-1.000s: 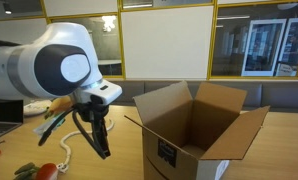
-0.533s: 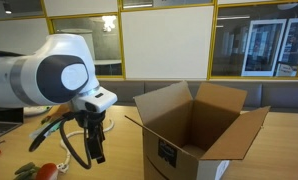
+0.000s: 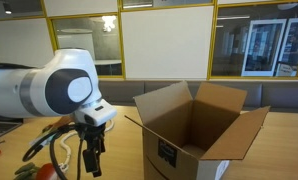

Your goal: Move the box to the right, place the objects on the table inside the box

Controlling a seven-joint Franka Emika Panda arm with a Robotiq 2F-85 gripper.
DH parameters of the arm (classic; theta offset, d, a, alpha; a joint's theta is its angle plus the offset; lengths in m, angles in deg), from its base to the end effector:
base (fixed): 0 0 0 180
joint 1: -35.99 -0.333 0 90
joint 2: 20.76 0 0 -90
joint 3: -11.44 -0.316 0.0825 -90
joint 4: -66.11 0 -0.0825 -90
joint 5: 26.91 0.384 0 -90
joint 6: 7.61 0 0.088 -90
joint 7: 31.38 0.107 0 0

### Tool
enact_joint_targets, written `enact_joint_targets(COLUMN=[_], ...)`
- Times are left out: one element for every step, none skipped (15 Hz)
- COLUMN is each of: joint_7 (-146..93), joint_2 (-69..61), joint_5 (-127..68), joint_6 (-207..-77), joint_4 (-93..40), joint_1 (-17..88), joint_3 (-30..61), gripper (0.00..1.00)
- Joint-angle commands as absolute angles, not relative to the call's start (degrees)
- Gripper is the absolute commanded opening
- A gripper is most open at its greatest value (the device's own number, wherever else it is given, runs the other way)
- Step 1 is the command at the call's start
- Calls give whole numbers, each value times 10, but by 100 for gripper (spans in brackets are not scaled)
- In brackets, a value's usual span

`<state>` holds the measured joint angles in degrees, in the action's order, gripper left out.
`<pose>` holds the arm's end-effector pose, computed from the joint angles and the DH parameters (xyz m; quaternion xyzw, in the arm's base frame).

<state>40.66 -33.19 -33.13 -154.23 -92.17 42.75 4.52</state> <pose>0.3857 0.0002 0.2814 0.8338 -0.5504 0.0297 0.0317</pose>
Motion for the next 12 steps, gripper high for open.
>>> enact_joint_targets(joint_7=[436,443,455,474,482,490,510,523,546,563,583,601], joint_2=[-299,-289,-278,-267,-255,-244,-232,-221,-209,-197,-184,-171], joint_5=[-341,-346,-358,-380,-400,-418,-449,-474,-512,-543,-577,-606], joint_6=[-1566,-1570,-1575,-1582,-1595,-1608,-1623,-1637,-1651,-1667,-1683,-1699], joint_4=[-921,-921,-921,-921,-921,-921,-921,-921,-921,-921,-921,-921], joint_1=[431,431,433,437,438,438,441,442,444,445,444,443], joint_3=[54,56,57,58,63,69,76,84,95,108,124,142], gripper=[100,100,100,100,100,100,100,100,100,100,100,100])
